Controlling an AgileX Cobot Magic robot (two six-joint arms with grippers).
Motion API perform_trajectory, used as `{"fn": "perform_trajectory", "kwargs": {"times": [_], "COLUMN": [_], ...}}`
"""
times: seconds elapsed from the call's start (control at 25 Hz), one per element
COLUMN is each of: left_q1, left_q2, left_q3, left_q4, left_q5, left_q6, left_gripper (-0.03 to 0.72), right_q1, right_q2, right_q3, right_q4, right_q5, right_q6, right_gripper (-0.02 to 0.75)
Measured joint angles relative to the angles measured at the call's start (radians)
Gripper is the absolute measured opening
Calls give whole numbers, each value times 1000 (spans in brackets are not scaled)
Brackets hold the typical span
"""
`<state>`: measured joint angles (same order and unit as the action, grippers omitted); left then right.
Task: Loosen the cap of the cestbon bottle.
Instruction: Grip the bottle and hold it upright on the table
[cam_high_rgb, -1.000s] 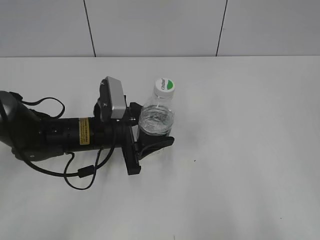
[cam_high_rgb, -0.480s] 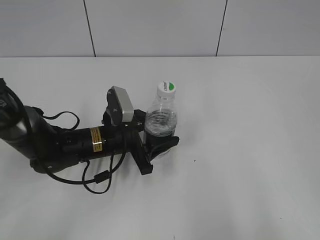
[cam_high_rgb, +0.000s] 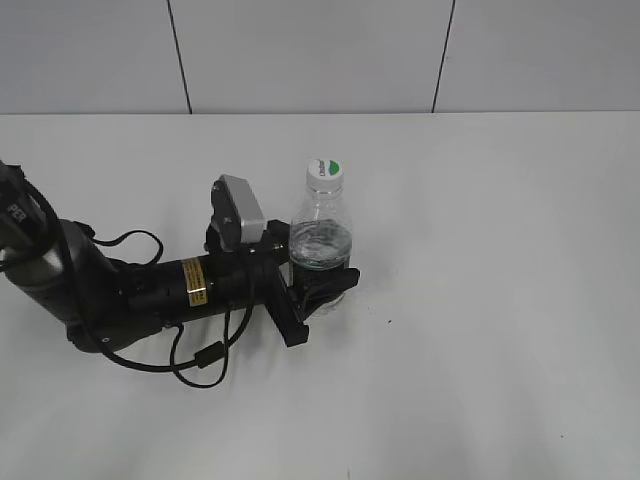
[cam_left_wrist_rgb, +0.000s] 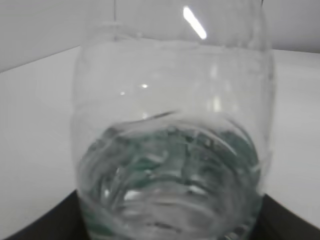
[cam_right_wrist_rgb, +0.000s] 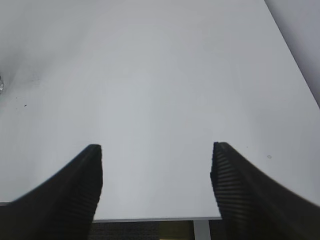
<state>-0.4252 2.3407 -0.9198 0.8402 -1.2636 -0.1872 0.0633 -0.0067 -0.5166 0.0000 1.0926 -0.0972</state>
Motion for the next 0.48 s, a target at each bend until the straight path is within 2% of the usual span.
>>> {"fn": "perform_trajectory", "kwargs": {"times": [0.48], "left_q1": [0], "left_q2": [0], "left_q3": [0], "left_q4": [-3], "left_q5": [0], "left_q6": [-3], "left_gripper": [401], "right_q1": [0], "right_q2": [0], "right_q3": [0], "right_q4": [0], "right_q5": [0], "right_q6": [0], "right_gripper": [521]}}
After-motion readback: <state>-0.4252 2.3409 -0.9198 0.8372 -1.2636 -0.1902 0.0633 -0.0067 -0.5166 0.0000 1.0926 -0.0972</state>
